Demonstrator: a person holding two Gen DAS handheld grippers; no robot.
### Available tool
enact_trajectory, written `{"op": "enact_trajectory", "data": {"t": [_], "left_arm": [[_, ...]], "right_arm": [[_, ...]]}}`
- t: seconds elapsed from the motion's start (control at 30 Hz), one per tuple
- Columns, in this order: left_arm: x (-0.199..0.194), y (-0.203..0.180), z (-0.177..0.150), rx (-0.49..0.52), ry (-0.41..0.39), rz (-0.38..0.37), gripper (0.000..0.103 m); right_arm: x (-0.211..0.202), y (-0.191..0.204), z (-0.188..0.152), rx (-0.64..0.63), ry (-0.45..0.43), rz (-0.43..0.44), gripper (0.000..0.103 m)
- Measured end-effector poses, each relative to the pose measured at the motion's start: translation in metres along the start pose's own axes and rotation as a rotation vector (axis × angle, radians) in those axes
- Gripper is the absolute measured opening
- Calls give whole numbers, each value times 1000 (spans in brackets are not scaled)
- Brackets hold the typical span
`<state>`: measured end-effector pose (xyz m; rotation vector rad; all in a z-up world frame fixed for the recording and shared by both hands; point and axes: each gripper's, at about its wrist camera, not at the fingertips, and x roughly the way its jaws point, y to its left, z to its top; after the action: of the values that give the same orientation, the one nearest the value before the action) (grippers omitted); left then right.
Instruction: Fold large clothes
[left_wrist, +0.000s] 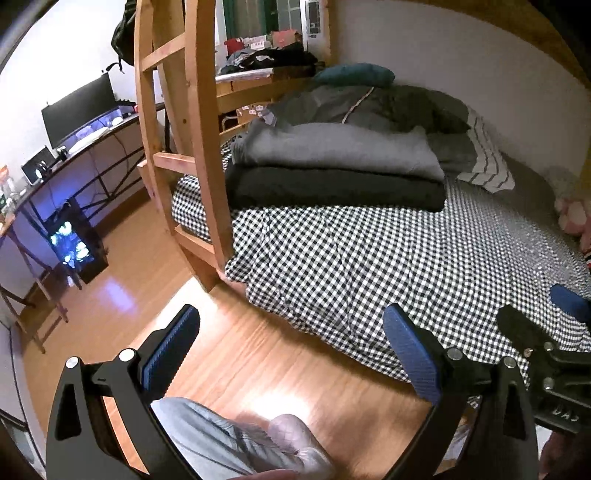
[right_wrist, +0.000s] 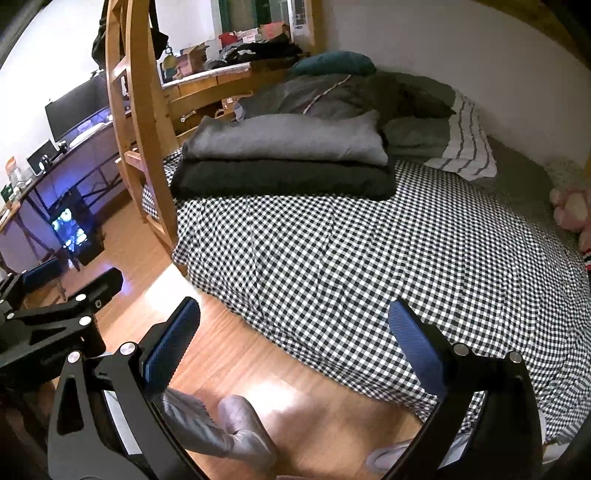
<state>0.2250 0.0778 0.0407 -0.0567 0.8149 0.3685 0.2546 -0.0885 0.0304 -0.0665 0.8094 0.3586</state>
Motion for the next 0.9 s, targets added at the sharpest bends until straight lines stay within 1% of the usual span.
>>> {"op": "enact_trajectory", "data": {"t": [0.2, 0.3, 0.6, 0.7, 0.9], "left_arm": [[-1, -2, -3, 18, -2, -6, 97], [-1, 0, -3, 17, -3, 0, 97], [3, -3, -3, 31, 13, -11, 97], [5, -3, -4, 35, 17, 8, 97], [6, -3, -5, 35, 23, 5, 97]], "right_arm": [[-3, -3, -2, 2, -8, -2, 100], [0, -3, -5, -1, 2, -2, 100], [3, -4, -6, -6, 7, -12, 100], [4, -4, -6, -6, 8, -13, 100], [7, -4, -7, -8, 14, -10, 100]]}}
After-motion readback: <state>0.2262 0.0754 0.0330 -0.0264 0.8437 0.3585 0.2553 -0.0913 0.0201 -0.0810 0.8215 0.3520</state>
